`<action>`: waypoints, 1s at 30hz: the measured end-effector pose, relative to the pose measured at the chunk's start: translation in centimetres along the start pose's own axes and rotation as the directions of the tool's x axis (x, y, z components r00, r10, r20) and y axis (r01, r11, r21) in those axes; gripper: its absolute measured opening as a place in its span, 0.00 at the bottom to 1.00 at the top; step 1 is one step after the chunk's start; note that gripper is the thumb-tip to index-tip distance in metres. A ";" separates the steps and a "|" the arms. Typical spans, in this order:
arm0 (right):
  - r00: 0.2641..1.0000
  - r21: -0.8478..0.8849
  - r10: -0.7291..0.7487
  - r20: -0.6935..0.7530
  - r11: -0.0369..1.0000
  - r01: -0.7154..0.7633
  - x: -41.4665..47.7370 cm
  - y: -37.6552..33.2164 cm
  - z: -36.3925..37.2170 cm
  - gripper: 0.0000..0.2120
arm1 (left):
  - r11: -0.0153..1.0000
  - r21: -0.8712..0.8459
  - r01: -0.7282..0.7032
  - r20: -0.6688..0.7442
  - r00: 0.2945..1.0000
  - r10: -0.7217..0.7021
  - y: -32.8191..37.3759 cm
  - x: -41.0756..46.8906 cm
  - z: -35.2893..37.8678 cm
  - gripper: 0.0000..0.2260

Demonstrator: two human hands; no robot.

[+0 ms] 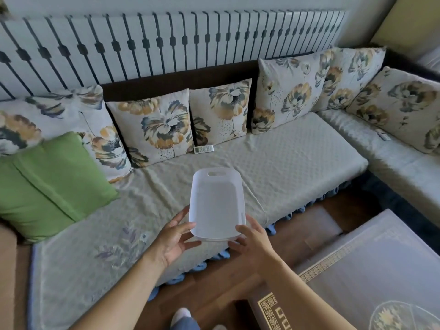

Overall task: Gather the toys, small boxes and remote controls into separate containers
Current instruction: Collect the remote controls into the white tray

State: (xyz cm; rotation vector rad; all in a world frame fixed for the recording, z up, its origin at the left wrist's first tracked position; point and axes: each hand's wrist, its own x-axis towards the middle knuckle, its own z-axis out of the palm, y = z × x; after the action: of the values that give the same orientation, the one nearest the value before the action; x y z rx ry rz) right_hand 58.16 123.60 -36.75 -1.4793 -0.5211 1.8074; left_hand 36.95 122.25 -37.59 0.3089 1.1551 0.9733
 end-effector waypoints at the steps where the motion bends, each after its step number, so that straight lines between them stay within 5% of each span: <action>1: 1.000 -0.006 0.002 -0.005 1.000 -0.002 0.6 -0.3 0.2 0.25 | 1.000 0.007 0.004 0.000 1.000 -0.004 0.5 0.6 0.1 0.25; 15: 0.990 0.034 0.058 -0.127 0.998 -0.054 20.3 -10.8 6.5 0.24 | 0.986 0.071 0.152 0.016 0.988 -0.153 12.9 23.5 0.6 0.24; 30: 0.967 0.065 0.135 -0.214 0.990 -0.124 41.2 -10.1 6.8 0.27 | 0.936 0.279 0.214 -0.030 0.976 -0.214 15.3 44.6 -1.4 0.21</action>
State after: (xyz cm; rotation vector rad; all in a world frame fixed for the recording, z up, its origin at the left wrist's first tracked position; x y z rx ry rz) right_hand 51.57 161.87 -55.12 -1.6848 -0.2721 1.7142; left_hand 31.35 165.26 -56.02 0.4010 1.2987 0.6171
